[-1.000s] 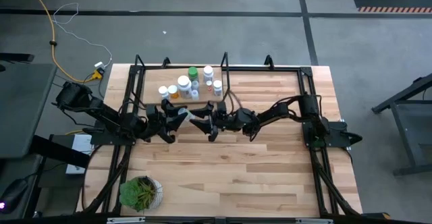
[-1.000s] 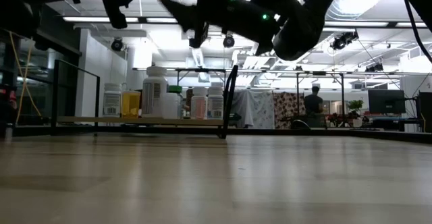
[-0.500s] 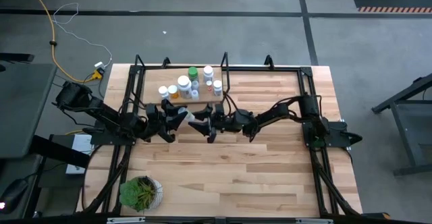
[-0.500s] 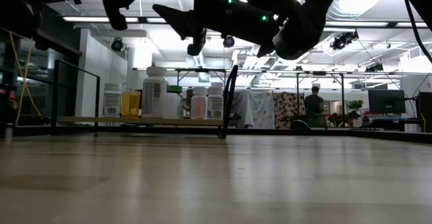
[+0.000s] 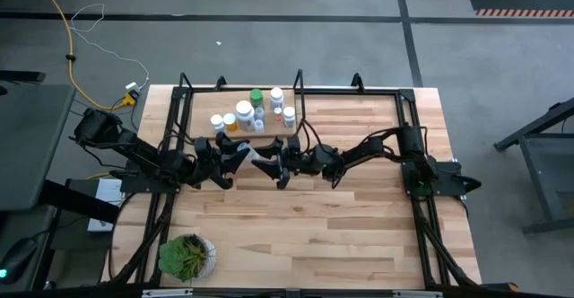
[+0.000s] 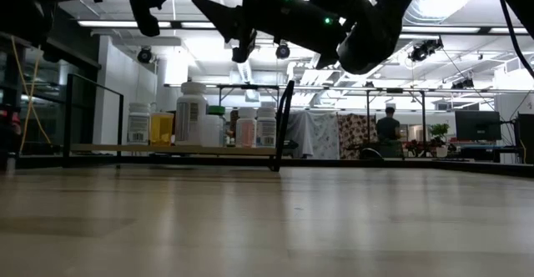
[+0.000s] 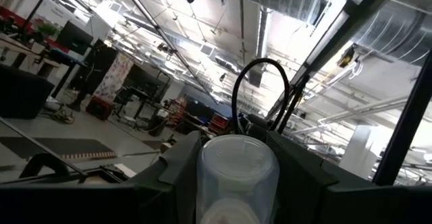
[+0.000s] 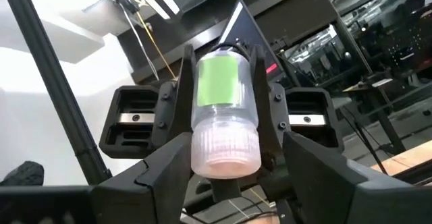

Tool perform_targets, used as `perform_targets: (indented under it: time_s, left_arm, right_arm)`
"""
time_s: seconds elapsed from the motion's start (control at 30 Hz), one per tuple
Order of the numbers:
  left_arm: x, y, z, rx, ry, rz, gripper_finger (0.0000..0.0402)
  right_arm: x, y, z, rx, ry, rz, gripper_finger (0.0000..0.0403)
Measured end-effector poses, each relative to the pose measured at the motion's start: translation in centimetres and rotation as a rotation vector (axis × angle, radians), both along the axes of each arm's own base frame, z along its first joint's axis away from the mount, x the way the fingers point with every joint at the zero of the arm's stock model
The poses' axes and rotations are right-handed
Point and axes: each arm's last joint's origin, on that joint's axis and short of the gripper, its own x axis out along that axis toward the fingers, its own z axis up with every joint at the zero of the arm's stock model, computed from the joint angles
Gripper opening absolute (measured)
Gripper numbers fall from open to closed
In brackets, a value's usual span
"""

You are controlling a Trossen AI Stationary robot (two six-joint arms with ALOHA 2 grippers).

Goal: Pick and place medicine bottles onto shelf by color
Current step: Adjust the small green pill bottle on the shelf

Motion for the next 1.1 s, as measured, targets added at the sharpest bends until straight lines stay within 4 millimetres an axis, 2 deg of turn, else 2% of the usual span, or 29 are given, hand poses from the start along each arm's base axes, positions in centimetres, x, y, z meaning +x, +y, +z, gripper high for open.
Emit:
perform_targets:
  time_s: [0.27,0.6,0.77,1.0,1.1]
  left_arm:
    - [0.26,-0.04,-0.06,0.017,0.034,0.010,0.0141]
    - [0.34,-0.05,-0.22,0.021,0.054,0.013,0.0142]
    - [0.32,-0.01,-0.24,0.012,0.057,0.028,0.0158]
    - [0.33,-0.04,-0.27,0.085,0.102,0.066,0.0177]
    - [-0.24,-0.26,-0.13,0.125,0.118,0.082,0.0182]
  right_arm:
    - [0.04,0.01,-0.11,-0.001,0.010,0.002,0.0211]
    - [0.00,0.03,-0.04,-0.001,0.002,0.003,0.0160]
    - [0.01,0.05,-0.06,-0.007,0.004,0.010,0.0133]
    - [0.02,0.08,-0.11,-0.010,0.008,0.025,0.0128]
    - [0.04,0.09,-0.17,-0.013,0.015,0.027,0.0128]
